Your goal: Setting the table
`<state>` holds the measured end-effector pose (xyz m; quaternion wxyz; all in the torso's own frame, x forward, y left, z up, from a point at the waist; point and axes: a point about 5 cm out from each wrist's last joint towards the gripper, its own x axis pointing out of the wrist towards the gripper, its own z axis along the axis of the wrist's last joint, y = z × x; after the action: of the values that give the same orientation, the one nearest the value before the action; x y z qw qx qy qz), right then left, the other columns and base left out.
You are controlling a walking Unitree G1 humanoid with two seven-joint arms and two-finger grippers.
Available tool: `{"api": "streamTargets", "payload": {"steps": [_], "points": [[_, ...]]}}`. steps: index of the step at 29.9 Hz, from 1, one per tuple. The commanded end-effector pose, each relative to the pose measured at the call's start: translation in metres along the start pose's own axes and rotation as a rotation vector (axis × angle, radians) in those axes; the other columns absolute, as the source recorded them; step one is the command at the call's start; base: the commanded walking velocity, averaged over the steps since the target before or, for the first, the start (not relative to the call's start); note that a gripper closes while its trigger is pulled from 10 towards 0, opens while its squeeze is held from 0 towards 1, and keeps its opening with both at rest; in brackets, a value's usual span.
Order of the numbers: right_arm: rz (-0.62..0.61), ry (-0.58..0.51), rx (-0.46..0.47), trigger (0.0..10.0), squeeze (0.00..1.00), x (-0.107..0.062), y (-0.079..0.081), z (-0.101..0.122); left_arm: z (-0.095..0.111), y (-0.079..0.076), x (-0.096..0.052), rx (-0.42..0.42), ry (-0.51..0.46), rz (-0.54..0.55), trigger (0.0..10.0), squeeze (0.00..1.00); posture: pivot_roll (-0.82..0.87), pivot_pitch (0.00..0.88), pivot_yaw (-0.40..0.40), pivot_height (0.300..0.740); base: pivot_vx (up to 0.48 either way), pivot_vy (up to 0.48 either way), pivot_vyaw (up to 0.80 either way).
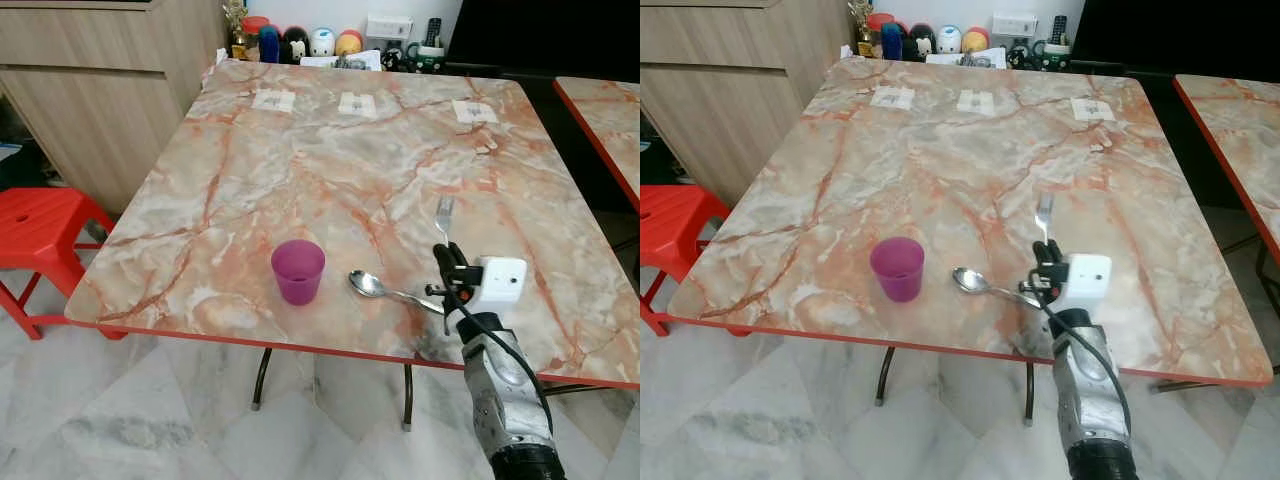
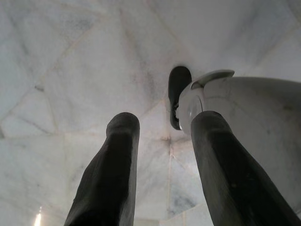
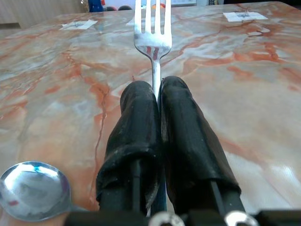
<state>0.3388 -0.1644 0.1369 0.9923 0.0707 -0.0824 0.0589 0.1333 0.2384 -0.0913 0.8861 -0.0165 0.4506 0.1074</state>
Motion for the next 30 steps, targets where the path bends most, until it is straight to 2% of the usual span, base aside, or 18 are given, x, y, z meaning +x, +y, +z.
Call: {"api": "streamTargets", "payload": {"steps": [1, 4, 7, 10, 13, 16, 18, 20, 23, 26, 30], "points": [[-0.023, -0.063, -0.010, 10.0, 0.00, 0.007, -0.003, 0.019, -0.012, 0.002, -0.004, -0.001, 0.032, 0.010, 10.0, 0.00, 0.07, 0.159, -0.052, 0.740, 0.000, 0.000, 0.00], [-0.006, -0.074, -0.027, 10.0, 0.00, 0.008, 0.002, 0.022, -0.012, 0.003, -0.004, -0.002, 0.033, 0.010, 10.0, 0.00, 0.06, 0.140, -0.058, 0.740, 0.000, 0.000, 0.00], [-0.001, -0.110, -0.107, 10.0, 0.00, 0.004, 0.005, 0.026, -0.012, 0.003, -0.004, -0.001, 0.035, 0.009, 10.0, 0.00, 0.07, 0.132, -0.062, 0.740, 0.000, 0.000, 0.00], [-0.049, -0.130, -0.054, 10.0, 0.00, -0.002, 0.006, 0.026, -0.012, 0.003, -0.004, -0.001, 0.033, 0.006, 10.0, 0.00, 0.07, 0.125, -0.060, 0.740, 0.000, 0.000, 0.00], [-0.079, -0.115, -0.046, 10.0, 0.00, -0.009, 0.009, 0.020, -0.014, 0.005, -0.005, 0.009, 0.038, 0.006, 10.0, 0.00, 0.07, 0.114, -0.062, 0.740, 0.000, 0.000, 0.00], [-0.095, -0.099, -0.058, 10.0, 0.00, -0.013, 0.010, 0.015, -0.015, 0.006, -0.005, 0.019, 0.041, 0.004, 10.0, 0.00, 0.07, 0.101, -0.075, 0.740, 0.000, 0.000, 0.00], [-0.085, -0.100, -0.115, 10.0, 0.00, -0.018, 0.012, 0.014, -0.016, 0.007, -0.005, 0.021, 0.041, 0.003, 10.0, 0.00, 0.08, 0.092, -0.078, 0.740, 0.000, -0.289, 0.00], [-0.109, -0.093, -0.094, 10.0, 0.00, -0.024, 0.012, 0.010, -0.011, 0.003, -0.003, 0.019, 0.038, 0.001, 10.0, 0.00, 0.07, 0.071, -0.079, 0.740, 0.000, -0.311, 0.00], [-0.118, -0.090, -0.090, 10.0, 0.00, -0.024, 0.011, 0.010, -0.003, -0.004, 0.000, 0.021, 0.030, -0.007, 10.0, 0.00, 0.08, 0.060, -0.078, 0.740, 0.000, -0.310, 0.00], [-0.120, -0.115, -0.095, 10.0, 0.00, -0.016, 0.012, 0.015, 0.004, -0.008, 0.003, 0.025, 0.017, -0.015, 10.0, 0.00, 0.07, 0.040, -0.077, 0.740, 0.000, -0.311, 0.00], [-0.125, -0.126, -0.092, 10.0, 0.00, -0.012, 0.012, 0.017, 0.009, -0.009, 0.004, 0.024, 0.004, -0.018, 10.0, 0.00, 0.08, 0.027, -0.073, 0.740, 0.000, -0.307, 0.00]]}}
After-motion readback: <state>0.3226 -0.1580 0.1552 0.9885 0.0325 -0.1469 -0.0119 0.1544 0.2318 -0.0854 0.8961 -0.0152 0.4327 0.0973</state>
